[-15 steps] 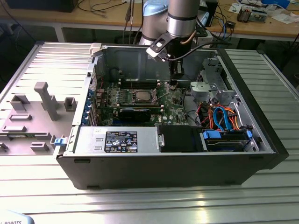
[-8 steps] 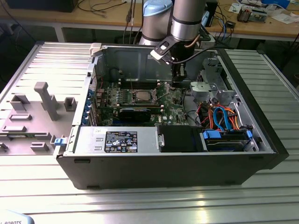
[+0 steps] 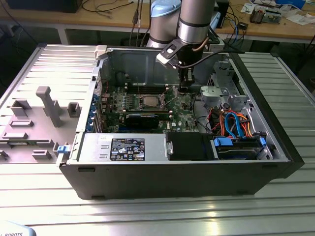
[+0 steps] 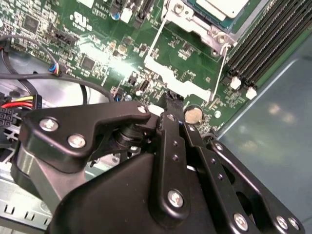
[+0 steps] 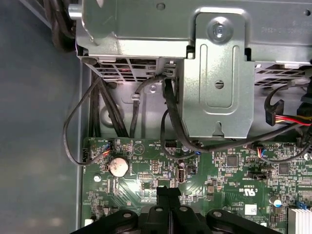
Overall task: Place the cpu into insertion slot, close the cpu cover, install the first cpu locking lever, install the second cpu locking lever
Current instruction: 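Close the cpu cover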
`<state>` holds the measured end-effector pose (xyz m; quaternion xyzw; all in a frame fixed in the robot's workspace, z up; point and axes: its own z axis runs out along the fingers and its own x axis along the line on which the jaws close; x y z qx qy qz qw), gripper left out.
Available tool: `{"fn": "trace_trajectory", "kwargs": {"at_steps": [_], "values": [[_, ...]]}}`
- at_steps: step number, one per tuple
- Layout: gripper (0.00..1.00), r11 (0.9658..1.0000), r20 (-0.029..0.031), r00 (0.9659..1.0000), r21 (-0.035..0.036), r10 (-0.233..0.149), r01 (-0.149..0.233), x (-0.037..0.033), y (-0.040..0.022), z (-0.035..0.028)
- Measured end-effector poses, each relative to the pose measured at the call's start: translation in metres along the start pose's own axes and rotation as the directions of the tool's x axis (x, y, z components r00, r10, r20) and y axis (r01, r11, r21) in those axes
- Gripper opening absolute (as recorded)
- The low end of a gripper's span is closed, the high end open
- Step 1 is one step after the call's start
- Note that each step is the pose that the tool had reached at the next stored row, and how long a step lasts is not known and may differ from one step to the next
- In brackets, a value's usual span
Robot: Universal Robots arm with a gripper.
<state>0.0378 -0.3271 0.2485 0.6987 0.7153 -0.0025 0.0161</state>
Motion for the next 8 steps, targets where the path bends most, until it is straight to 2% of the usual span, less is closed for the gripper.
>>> {"fn": "trace_trajectory", "kwargs": {"at_steps": [8], "values": [[0.11,1.0,-0.0025,1.0,0.0,0.0,0.0,0.0,0.0,-0.0001]]}}
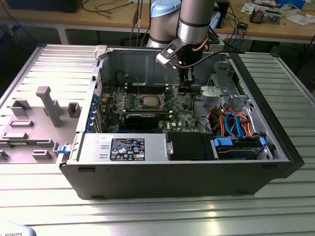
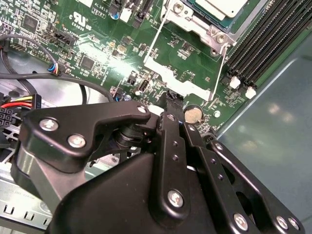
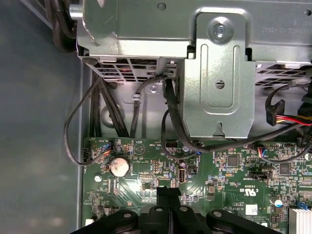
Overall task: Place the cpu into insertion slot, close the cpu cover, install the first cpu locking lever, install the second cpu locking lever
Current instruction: 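Close the cpu cover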
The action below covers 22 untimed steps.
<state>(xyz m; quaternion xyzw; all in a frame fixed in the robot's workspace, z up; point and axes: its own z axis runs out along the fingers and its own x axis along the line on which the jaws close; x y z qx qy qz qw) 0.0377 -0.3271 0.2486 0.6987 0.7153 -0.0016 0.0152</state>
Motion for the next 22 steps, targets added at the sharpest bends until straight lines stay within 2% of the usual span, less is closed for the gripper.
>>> {"fn": "trace_trajectory", "kwargs": {"at_steps": [7,12,14,22], "values": [[0.11,1.0,-0.0047,1.0,-0.0001,0.0,0.0,0.0,-0.0004,0.0001],[0.11,1.0,-0.0047,1.0,-0.0001,0.0,0.0,0.0,-0.002,0.0001],[0.11,1.0,-0.0047,1.0,0.0005,0.0,0.0,0.0002,-0.0058,0.001],[0.11,1.0,-0.0047,1.0,0.0013,0.0,0.0,0.0002,-0.007,0.0013]]}}
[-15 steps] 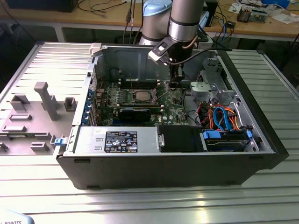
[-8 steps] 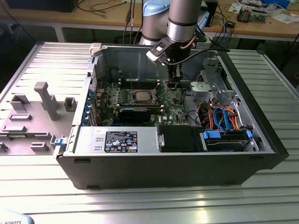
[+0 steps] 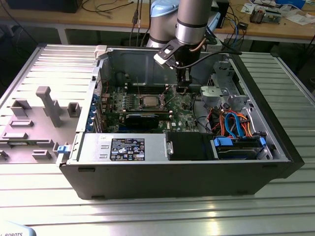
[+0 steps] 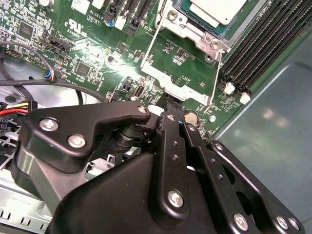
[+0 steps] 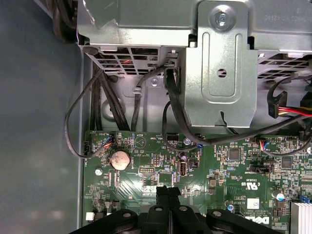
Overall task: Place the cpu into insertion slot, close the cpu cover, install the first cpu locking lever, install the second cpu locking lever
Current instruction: 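Close the cpu cover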
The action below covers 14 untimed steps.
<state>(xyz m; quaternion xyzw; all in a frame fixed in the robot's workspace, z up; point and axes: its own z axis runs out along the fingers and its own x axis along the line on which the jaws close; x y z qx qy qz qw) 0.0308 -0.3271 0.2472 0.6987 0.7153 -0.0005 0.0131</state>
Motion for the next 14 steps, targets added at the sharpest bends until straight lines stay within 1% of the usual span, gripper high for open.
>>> {"fn": "trace_trajectory", "kwargs": {"at_steps": [14], "values": [[0.11,1.0,0.0,1.0,0.0,0.0,0.0,0.0001,-0.0025,0.0001]]}}
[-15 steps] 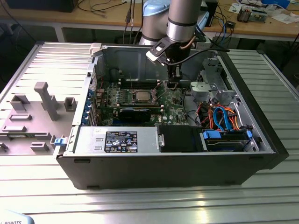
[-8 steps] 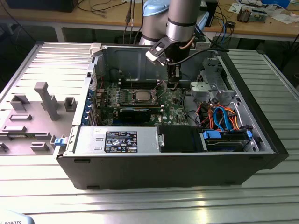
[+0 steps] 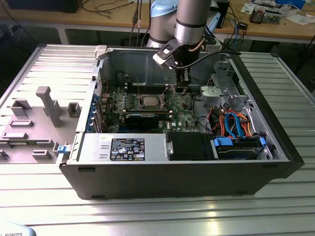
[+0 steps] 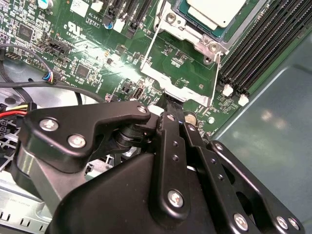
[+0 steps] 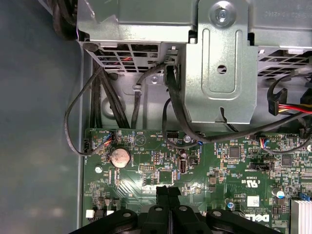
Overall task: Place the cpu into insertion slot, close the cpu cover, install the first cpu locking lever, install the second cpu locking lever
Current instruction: 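Close the cpu cover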
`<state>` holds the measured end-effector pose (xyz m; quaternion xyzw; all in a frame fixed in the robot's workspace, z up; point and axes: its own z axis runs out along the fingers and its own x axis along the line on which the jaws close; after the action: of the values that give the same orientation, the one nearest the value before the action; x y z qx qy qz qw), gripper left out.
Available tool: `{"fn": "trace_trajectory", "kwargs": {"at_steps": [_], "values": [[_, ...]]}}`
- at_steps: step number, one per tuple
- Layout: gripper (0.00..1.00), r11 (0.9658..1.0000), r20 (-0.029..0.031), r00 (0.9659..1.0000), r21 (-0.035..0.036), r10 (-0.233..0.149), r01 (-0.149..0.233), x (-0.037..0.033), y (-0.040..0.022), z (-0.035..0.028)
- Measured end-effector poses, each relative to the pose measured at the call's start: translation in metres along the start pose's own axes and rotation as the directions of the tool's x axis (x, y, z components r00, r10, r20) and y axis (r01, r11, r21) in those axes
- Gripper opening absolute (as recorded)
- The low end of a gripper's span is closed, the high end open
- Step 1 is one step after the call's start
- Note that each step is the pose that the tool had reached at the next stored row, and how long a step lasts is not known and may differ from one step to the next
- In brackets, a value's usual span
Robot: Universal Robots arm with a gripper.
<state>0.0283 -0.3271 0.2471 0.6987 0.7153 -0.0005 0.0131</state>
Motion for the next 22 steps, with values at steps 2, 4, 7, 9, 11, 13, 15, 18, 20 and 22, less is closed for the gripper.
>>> {"fn": "trace_trajectory", "kwargs": {"at_steps": [2,4,7,9,11,13,15,18,20,22], "values": [[0.11,1.0,-0.0001,1.0,0.0,0.0,0.0,0.0,-0.0004,0.0],[0.11,1.0,0.0,1.0,0.0001,0.0,0.0,0.0,-0.001,0.0],[0.11,1.0,0.0,1.0,0.0001,0.0,0.0,0.0,-0.0017,0.0001],[0.11,1.0,0.0,1.0,0.0,0.0,0.0,0.0,-0.002,0.0001],[0.11,1.0,0.0,1.0,0.0,0.0,0.0,0.0,-0.0023,0.0002],[0.11,1.0,0.0,1.0,0.0,0.0,0.0,0.0001,-0.0026,0.0002],[0.11,1.0,0.0,1.0,0.0,0.0,0.0,0.0001,-0.0029,0.0002],[0.11,1.0,0.0,1.0,0.0,0.0,0.0,0.0001,-0.0042,0.0004],[0.11,1.0,0.0,1.0,0.0001,0.0,0.0,0.0001,-0.0046,0.0004],[0.11,1.0,0.0001,1.0,0.0,0.0,0.0,0.0001,-0.0049,0.0004]]}}
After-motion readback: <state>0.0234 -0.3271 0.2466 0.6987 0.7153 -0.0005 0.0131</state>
